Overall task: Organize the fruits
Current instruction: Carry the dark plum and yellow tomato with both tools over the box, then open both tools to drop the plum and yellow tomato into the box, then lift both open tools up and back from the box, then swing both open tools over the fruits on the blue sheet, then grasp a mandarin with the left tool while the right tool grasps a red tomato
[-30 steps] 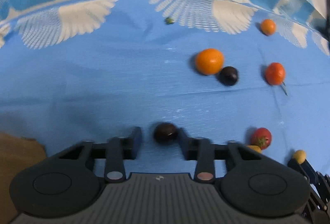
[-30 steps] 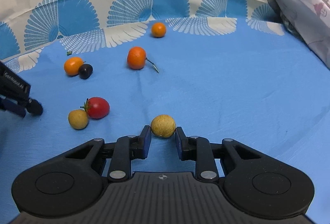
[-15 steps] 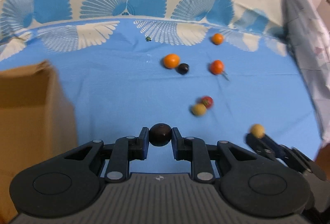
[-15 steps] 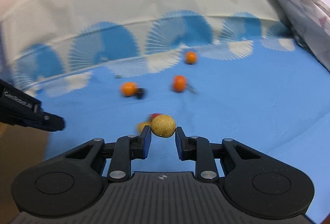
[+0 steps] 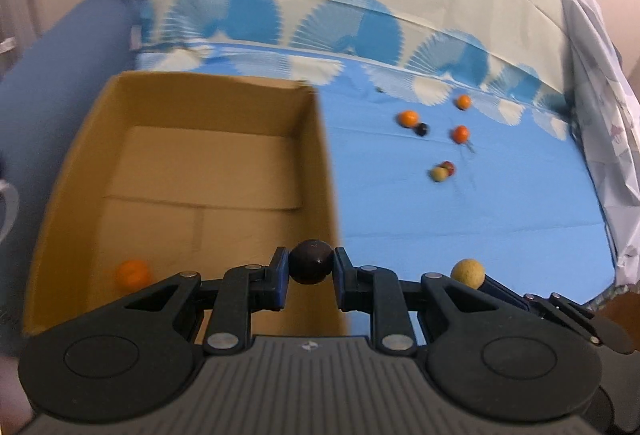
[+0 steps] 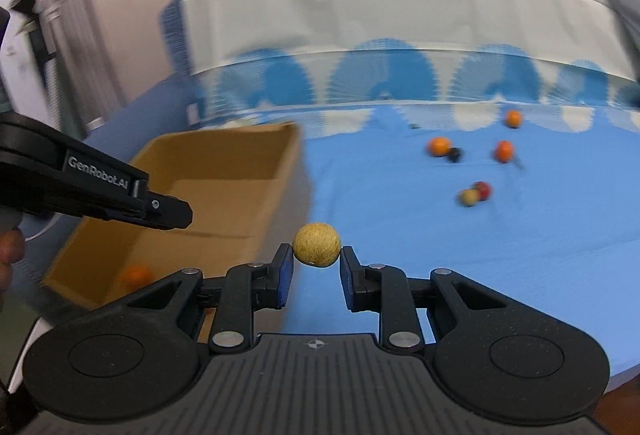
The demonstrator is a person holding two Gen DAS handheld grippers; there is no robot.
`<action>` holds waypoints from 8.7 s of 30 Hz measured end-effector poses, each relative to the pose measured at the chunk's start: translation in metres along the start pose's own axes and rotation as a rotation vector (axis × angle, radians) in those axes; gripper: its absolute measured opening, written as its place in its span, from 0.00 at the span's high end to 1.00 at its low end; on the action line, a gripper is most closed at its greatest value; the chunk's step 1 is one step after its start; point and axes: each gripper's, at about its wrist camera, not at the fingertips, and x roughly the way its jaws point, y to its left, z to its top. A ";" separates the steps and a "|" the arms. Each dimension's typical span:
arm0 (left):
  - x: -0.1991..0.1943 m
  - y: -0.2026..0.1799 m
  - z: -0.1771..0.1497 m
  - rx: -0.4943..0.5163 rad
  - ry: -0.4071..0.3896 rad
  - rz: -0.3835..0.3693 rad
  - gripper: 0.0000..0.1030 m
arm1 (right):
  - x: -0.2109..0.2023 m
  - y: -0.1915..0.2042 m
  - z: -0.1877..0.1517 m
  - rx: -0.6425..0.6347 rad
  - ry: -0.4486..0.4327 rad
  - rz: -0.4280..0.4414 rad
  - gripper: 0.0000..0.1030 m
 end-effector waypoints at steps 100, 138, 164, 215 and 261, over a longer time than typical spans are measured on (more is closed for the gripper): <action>0.074 0.146 -0.004 -0.079 -0.024 0.148 0.03 | 0.135 0.140 -0.008 -0.395 0.240 0.068 0.33; -0.137 0.078 -0.115 -0.087 -0.143 0.234 0.00 | -0.128 0.136 -0.026 -0.208 -0.123 -0.010 0.01; -0.157 0.063 -0.123 -0.053 -0.186 0.261 0.00 | -0.153 0.132 -0.035 -0.184 -0.187 -0.005 0.01; 0.269 -0.146 0.139 0.200 0.105 0.133 0.00 | 0.234 -0.269 0.018 0.069 0.054 -0.364 0.01; 0.153 -0.087 0.130 0.107 0.076 -0.129 0.62 | 0.082 -0.130 0.043 0.083 -0.156 -0.108 0.71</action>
